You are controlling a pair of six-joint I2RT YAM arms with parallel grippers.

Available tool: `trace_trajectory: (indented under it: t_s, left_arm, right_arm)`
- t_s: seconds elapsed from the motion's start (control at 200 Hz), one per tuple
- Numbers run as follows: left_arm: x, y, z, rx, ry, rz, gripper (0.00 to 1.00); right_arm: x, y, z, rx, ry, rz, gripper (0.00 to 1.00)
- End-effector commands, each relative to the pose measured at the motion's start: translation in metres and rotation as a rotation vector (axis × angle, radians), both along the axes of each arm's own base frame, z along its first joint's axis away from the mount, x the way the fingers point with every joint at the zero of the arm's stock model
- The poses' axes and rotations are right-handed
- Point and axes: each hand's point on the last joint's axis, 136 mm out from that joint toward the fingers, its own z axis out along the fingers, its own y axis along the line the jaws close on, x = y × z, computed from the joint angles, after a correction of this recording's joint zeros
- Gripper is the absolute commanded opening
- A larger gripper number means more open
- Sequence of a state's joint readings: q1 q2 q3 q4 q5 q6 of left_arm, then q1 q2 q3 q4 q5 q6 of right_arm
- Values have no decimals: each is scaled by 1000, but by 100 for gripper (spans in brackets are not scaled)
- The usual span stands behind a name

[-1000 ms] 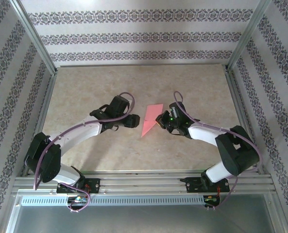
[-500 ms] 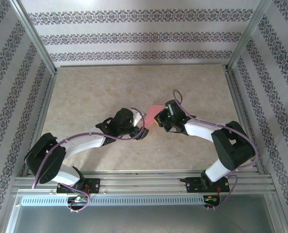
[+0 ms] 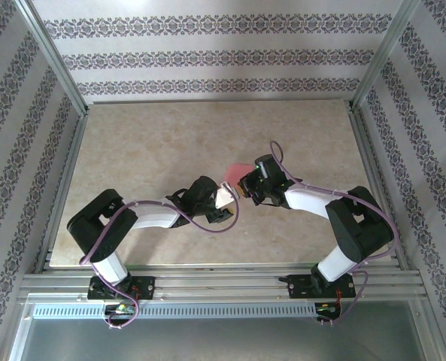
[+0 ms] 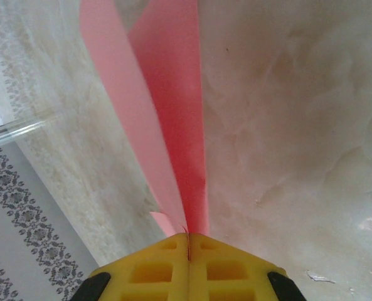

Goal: Fold a paper plane with a square sheet of paper (pick it up from the middle)

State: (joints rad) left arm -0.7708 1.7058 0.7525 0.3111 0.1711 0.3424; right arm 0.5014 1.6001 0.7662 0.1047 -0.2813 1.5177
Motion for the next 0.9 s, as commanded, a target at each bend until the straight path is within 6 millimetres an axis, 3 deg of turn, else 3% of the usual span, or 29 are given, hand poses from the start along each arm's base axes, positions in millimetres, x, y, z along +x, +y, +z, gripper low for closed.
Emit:
trace_trajectory:
  t_s: [0.0, 0.27, 0.515, 0.7, 0.894]
  left_arm:
    - [17, -14, 16, -22, -129, -33, 59]
    - [30, -14, 10, -10, -172, -4, 43]
    - [29, -13, 7, -25, -147, 9, 31]
    - [27, -12, 6, -34, -129, 12, 28]
    - [24, -9, 2, -28, -113, 13, 23]
  right_arm:
    - [0, 6, 1, 24, 31, 6, 4]
    - [-6, 7, -2, 35, 65, 23, 5]
    - [-8, 9, -5, 42, 82, 31, 8]
    - [-9, 10, -4, 48, 86, 34, 21]
    - [-8, 9, -4, 46, 81, 34, 22]
